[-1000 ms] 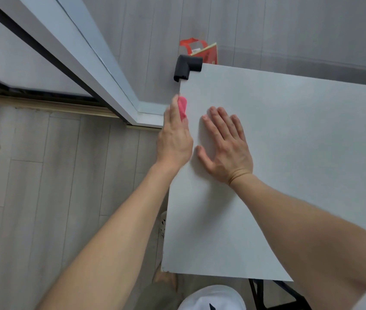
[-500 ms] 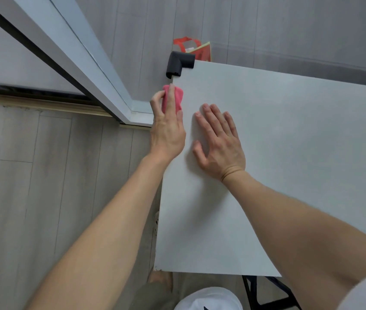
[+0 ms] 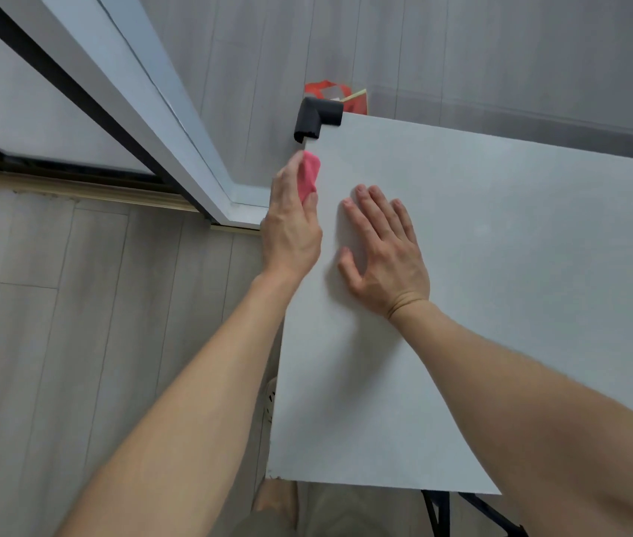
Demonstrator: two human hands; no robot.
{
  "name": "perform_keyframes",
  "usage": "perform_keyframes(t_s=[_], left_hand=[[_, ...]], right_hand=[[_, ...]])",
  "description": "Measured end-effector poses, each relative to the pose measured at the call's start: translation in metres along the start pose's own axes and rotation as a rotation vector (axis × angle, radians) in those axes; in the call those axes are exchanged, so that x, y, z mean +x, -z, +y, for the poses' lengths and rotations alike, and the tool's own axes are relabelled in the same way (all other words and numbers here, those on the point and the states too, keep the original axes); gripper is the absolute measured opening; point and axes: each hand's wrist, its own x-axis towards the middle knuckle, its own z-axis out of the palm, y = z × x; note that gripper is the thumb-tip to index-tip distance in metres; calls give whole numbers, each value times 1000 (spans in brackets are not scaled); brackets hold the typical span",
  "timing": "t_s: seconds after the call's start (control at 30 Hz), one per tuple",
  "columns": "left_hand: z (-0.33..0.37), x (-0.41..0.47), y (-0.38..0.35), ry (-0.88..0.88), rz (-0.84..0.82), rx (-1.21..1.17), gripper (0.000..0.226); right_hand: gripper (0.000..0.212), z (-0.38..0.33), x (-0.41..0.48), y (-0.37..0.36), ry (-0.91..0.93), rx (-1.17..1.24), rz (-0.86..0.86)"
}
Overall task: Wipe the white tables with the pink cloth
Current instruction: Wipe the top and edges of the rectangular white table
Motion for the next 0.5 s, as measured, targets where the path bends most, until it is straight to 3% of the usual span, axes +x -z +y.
perform_keyframes(t_s=[0.2, 0.4, 0.5], left_hand=[[-28, -153, 29, -4, -29, -39, 50], [-18, -100, 16, -2, 11, -4, 46], [-18, -104, 19, -7, -22, 47, 50]], right_hand=[[73, -1, 0, 1, -4, 4, 10], [71, -2, 1, 1, 6, -2, 26], [58, -3, -3, 3, 45, -89, 75]])
